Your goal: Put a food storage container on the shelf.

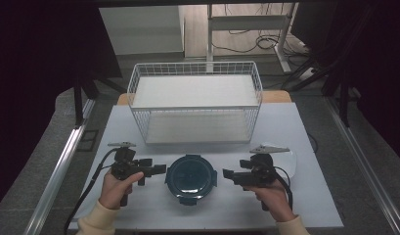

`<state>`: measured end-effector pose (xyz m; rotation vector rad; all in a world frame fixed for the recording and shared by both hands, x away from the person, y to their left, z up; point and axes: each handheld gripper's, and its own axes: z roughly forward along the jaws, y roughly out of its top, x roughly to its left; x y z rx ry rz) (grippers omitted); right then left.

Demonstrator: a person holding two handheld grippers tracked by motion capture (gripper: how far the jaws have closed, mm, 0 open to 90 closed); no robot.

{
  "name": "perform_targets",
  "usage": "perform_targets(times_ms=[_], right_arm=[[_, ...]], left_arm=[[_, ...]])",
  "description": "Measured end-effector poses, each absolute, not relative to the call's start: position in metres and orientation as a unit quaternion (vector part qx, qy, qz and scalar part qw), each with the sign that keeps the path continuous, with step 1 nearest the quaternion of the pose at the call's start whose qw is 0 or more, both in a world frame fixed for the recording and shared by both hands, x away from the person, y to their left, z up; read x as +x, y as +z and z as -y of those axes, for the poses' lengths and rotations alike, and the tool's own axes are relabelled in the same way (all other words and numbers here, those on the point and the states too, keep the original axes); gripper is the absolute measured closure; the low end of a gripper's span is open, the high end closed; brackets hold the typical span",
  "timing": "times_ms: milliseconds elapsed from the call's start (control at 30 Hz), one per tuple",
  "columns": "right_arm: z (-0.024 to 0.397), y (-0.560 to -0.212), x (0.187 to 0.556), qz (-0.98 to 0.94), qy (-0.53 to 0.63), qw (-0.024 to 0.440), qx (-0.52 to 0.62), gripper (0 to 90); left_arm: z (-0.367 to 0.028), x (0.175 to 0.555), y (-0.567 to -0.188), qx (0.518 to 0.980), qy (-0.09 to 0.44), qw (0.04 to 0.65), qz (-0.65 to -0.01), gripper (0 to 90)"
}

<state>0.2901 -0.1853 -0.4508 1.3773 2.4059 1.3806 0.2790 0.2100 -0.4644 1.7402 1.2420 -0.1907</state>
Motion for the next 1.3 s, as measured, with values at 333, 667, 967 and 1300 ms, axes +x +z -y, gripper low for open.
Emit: perform_targets(times_ms=[333, 667, 967, 1300], right_arm=[[0.165, -0.465, 0.287, -0.770, 0.439, -0.026, 0.461, 12.6], [0.147, -0.485, 0.291, -0.761, 0.426, -0.072, 0.484, 10.8], [0.132, -0.498, 0.295, -0.750, 0.422, -0.103, 0.498, 11.6], [0.127, -0.509, 0.295, -0.737, 0.419, -0.124, 0.515, 13.1]], left_arm=[[-0.203, 0.280, -0.481, 0.703, -0.121, 0.478, -0.512, 13.8], [-0.202, 0.287, -0.499, 0.681, -0.154, 0.482, -0.529, 13.6], [-0.196, 0.293, -0.513, 0.671, -0.188, 0.477, -0.535, 13.9], [-0.187, 0.294, -0.527, 0.670, -0.228, 0.466, -0.531, 19.4]])
